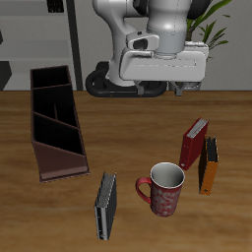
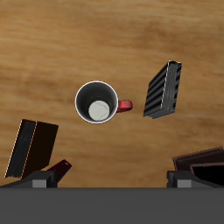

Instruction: Place the red mug into the right desk caddy's left compartment

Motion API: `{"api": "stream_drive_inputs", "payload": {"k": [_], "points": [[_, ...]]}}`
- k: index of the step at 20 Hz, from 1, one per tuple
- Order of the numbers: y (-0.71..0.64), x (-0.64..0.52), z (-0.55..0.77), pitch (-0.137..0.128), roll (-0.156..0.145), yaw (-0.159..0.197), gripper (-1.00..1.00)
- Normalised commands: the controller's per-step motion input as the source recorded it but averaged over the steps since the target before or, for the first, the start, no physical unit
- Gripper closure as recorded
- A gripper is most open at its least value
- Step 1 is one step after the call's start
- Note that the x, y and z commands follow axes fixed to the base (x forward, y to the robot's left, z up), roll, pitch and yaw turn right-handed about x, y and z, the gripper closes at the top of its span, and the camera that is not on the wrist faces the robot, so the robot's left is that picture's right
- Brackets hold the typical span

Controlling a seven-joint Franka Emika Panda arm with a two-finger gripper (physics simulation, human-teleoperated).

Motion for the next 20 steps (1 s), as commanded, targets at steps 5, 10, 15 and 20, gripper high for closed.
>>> {"api": "stream_drive_inputs", "payload": {"k": [5,10,15,20], "points": [[0.13,0.2,-0.07,-0.055,0.016,0.003,-1.0],[0.08,0.11,-0.08,-0.073,0.002,0.022,-1.0],[0.05,0.13,-0.17,-0.043,-0.003,-0.013,-1.0],[0.07,0.08,-0.09,-0.017,0.014,-0.029,-1.0]]}}
